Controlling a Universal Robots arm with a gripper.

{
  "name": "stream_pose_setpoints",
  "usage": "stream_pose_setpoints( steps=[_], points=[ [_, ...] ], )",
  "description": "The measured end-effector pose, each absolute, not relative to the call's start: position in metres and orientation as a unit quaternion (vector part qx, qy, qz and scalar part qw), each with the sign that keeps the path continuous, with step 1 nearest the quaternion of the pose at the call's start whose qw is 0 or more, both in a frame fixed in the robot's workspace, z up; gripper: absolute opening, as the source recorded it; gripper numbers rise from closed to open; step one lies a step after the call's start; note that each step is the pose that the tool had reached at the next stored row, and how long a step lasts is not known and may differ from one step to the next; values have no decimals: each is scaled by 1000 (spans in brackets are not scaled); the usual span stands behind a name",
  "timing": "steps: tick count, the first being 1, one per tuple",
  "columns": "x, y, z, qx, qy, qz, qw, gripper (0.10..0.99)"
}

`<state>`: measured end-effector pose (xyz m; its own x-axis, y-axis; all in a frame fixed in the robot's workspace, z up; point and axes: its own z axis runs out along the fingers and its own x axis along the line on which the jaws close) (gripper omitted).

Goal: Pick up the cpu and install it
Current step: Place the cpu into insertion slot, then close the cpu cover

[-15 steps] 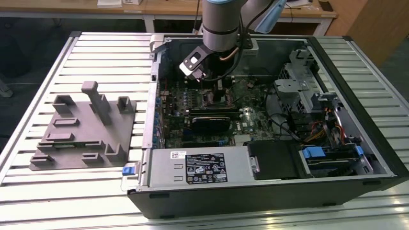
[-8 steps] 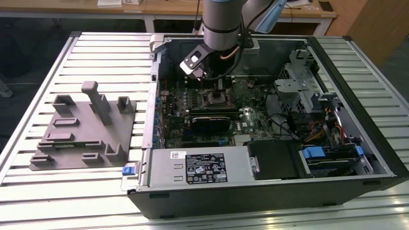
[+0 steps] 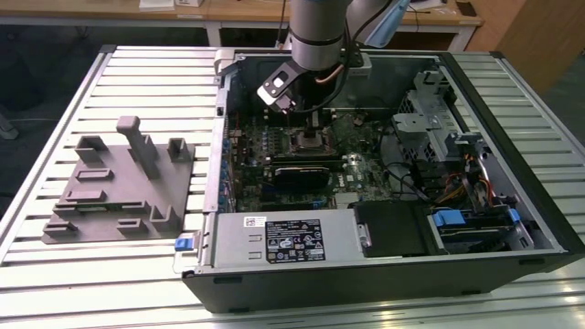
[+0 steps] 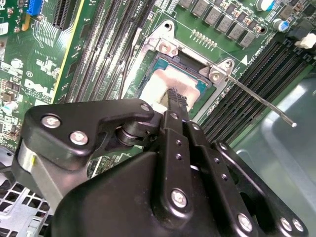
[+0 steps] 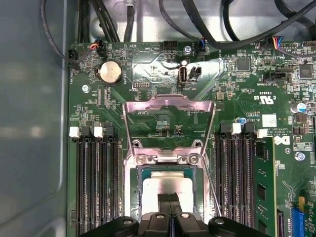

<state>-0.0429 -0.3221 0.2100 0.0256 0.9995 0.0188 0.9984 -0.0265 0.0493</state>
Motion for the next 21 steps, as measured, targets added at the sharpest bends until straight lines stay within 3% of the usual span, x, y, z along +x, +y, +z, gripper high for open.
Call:
stream_pose_setpoints(
  steps=[21],
  points=[
    [-43,-322,220,716,698,24,11,106]
  ],
)
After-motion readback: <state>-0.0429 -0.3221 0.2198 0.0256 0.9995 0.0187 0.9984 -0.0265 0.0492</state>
